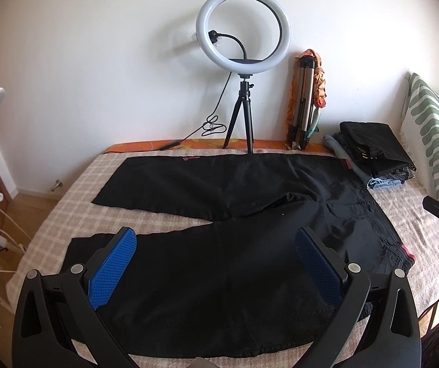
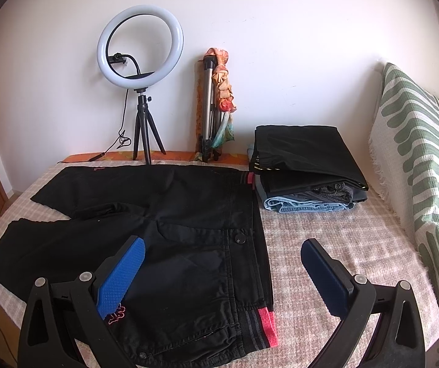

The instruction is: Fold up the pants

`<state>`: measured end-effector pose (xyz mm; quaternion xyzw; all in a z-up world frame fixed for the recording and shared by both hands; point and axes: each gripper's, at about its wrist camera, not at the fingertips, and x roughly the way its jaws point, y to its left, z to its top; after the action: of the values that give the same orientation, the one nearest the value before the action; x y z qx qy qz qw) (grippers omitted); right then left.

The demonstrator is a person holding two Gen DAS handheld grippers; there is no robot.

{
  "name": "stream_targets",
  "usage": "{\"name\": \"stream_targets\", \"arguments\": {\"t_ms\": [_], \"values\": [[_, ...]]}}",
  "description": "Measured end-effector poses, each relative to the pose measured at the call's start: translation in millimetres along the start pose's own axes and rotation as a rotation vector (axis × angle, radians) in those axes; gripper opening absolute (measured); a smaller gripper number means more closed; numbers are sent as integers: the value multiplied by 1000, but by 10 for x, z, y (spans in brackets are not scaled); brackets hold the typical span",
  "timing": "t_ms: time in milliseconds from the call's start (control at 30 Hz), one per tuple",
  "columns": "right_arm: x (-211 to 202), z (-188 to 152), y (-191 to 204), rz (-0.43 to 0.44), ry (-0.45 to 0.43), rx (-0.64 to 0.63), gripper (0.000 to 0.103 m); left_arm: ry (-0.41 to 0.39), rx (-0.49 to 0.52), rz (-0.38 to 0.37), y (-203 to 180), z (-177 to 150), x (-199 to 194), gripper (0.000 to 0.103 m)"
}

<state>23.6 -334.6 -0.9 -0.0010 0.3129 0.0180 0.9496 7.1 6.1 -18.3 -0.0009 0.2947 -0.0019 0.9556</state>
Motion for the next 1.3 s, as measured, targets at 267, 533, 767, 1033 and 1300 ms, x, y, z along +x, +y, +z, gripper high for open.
{"name": "stream_targets", "arguments": {"t_ms": [267,533,767,1033,1300], "values": [[-71,27,27,47,-21,-2,103,12,-25,-25,157,-74,52,103],[8,118,67,177,-4,14,103,-4,-58,-28,292,36,9,93],[222,463,169,234,14,-89,103,19,-38,-42,357,192,126,82],[797,1037,332,337,46,-248,103,64,-16,-25,488,503,363,77],[1565,1515,539,498,205,-326,103,129,-27,-44,592,825,793,77]]}}
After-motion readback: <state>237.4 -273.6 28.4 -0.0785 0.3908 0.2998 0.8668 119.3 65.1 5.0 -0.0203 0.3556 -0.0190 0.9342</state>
